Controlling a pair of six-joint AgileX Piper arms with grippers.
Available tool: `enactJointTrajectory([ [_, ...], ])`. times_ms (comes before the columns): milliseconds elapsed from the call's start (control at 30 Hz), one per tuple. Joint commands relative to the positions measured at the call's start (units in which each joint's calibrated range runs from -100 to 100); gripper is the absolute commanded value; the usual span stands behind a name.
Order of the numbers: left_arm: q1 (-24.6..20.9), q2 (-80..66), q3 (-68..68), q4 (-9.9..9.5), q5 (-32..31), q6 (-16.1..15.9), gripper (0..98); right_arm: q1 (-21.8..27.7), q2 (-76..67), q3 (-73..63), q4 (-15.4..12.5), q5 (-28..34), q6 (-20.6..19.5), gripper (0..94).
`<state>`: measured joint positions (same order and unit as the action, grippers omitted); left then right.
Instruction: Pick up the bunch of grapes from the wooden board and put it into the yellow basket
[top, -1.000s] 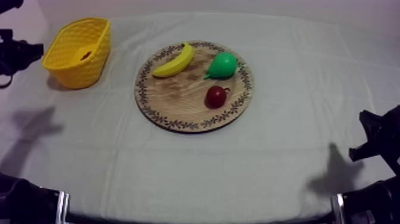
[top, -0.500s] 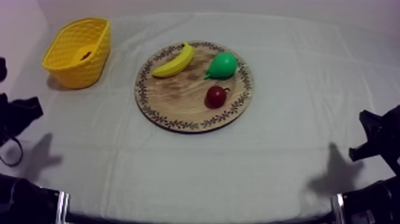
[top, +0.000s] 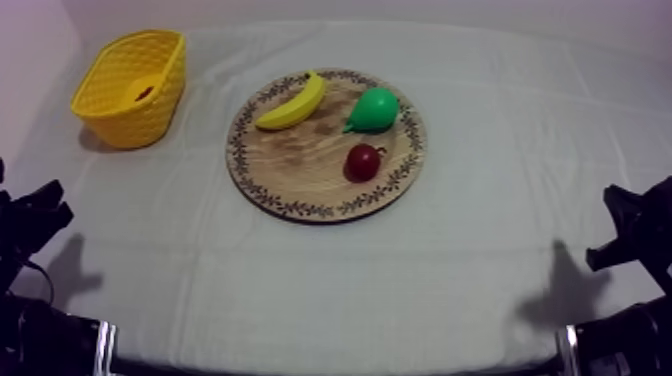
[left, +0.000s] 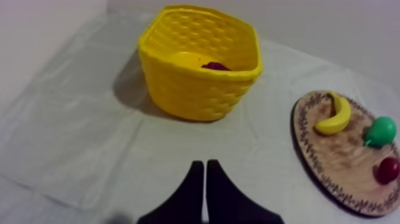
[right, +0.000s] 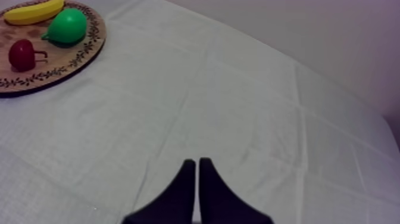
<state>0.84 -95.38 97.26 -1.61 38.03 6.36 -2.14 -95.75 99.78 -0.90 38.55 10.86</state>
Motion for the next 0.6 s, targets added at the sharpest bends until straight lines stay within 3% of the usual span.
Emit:
enactJointTrajectory([
  [0,0.26,-1.81,0.18,-0.06,-0.22,1.23,0.0,-0.01,0.0,0.0,-0.01,-0.01,0.0,0.3],
  [200,0.24,-4.06,1.03,-0.23,-0.89,3.12,0.0,-0.01,0.0,0.0,-0.01,-0.01,0.02,0.3],
  [567,-2.07,-4.36,1.27,-0.27,-1.0,3.65,0.0,-0.01,0.0,0.0,-0.01,-0.01,0.0,0.3],
])
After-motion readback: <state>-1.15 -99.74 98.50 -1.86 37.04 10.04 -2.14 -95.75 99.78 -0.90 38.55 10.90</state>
